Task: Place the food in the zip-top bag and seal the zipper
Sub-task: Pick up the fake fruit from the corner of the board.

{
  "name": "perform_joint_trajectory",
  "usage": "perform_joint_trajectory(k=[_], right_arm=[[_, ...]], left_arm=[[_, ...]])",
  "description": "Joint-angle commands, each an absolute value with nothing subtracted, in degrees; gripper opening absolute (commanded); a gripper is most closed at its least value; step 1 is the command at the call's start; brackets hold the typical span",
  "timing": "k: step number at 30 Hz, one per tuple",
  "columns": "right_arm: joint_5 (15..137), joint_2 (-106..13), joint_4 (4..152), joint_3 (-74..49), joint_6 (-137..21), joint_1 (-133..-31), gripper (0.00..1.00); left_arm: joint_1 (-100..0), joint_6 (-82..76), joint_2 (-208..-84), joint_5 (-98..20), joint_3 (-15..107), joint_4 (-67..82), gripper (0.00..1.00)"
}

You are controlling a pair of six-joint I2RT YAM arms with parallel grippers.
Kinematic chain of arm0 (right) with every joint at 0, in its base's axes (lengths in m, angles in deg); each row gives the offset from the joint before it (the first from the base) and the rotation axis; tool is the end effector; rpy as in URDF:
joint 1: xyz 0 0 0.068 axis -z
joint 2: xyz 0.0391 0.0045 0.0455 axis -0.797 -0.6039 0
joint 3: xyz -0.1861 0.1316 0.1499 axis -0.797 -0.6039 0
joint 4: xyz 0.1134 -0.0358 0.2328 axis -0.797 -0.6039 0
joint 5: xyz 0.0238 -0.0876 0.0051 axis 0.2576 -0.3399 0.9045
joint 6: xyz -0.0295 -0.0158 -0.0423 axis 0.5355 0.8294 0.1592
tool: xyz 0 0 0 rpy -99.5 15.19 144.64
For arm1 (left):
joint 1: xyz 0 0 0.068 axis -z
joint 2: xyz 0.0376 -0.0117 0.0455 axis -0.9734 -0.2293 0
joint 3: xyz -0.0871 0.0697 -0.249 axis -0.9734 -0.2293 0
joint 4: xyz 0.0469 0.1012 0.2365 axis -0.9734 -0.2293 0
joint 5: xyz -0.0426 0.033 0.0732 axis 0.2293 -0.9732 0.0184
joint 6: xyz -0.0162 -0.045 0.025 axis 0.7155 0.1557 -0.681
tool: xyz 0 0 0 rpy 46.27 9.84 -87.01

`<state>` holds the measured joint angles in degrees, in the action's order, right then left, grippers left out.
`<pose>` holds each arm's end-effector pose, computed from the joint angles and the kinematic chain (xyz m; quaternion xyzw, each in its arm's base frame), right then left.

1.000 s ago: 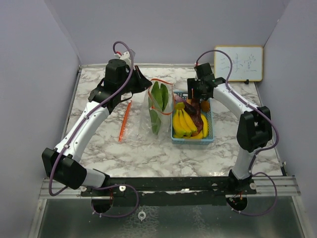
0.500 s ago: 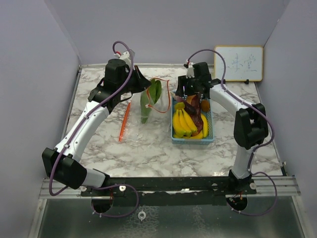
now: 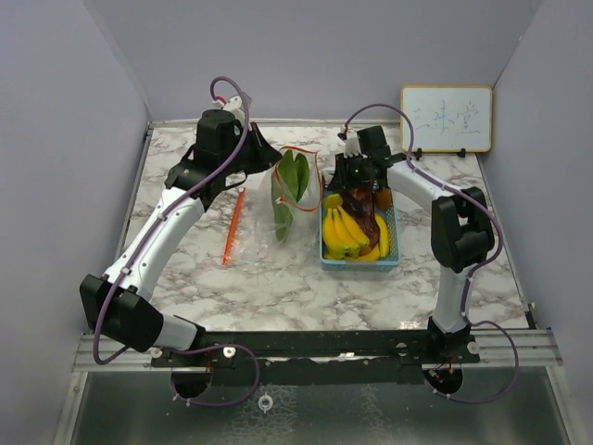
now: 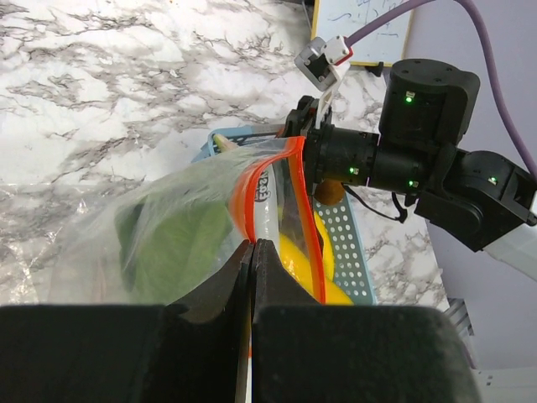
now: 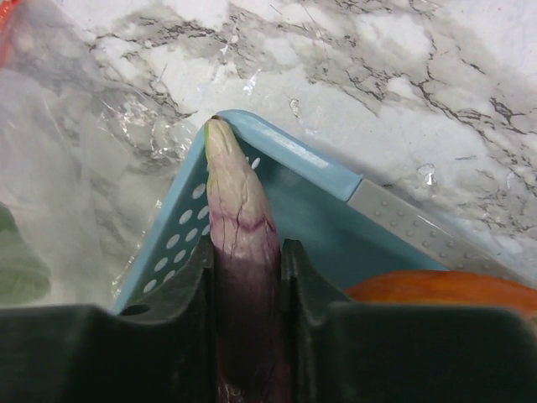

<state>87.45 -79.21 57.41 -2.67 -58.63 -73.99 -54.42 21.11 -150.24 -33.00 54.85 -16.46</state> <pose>0.4065 0.1697 0.2098 -0.1663 0.9122 0.2374 0.2895 0.2907 -0.1287 0.3999 -0.0286 0.8194 -0.3628 0.4429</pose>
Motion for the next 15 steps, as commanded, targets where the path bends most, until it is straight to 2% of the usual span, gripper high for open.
perform_joint_trajectory(k=[1,7,15], right_arm=[[86.1,-76.4,57.0,-0.9,-58.4,-74.2,0.09],[84.0,-66.8,58.0,0.9,-61.1,-74.2,0.08],[96.5,-52.9,72.6,-6.1,-76.2,-75.4,0.07]], left_arm=[[-54.9,21.1,-150.3,-31.5,56.4,-15.2,0.0],[-54.8,22.3,-150.6,-31.0,55.8,-15.3,0.0],[-54.9,26.2,-152.2,-28.6,55.6,-15.4,0.0]])
